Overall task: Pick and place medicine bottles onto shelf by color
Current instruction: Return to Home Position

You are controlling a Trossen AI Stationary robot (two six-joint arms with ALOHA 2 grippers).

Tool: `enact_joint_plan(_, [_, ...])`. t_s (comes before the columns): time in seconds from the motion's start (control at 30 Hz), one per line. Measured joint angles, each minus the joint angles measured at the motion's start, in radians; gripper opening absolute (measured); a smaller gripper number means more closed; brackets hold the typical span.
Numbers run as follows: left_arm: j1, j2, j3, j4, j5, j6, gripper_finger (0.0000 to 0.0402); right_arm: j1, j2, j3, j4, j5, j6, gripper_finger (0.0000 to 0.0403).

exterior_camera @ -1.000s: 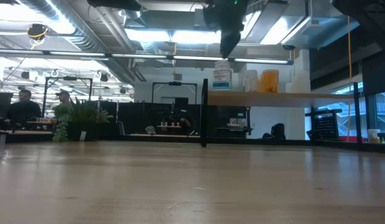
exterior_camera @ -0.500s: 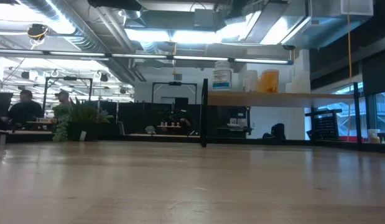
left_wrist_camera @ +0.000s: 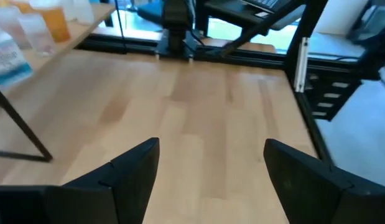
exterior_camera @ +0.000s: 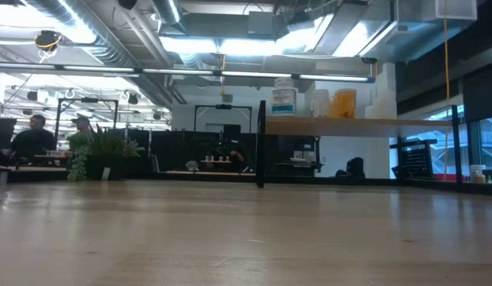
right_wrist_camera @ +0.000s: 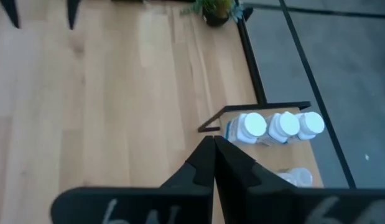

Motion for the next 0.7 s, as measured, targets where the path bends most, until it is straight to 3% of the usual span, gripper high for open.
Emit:
enact_joint_plan(0.33, [-0.005,0.000,0.000,0.018,-0.049,-0.062,0.0275,0.117,-0.068,0.000,0.000,0.031,0.082,0.0007])
enact_joint_plan(0.7, [0.004,-0.049,0.000,0.027,-0.059,0.022,0.0175,0.248,-0.162,-0.022,-0.001,0.067,0.138,0.0008])
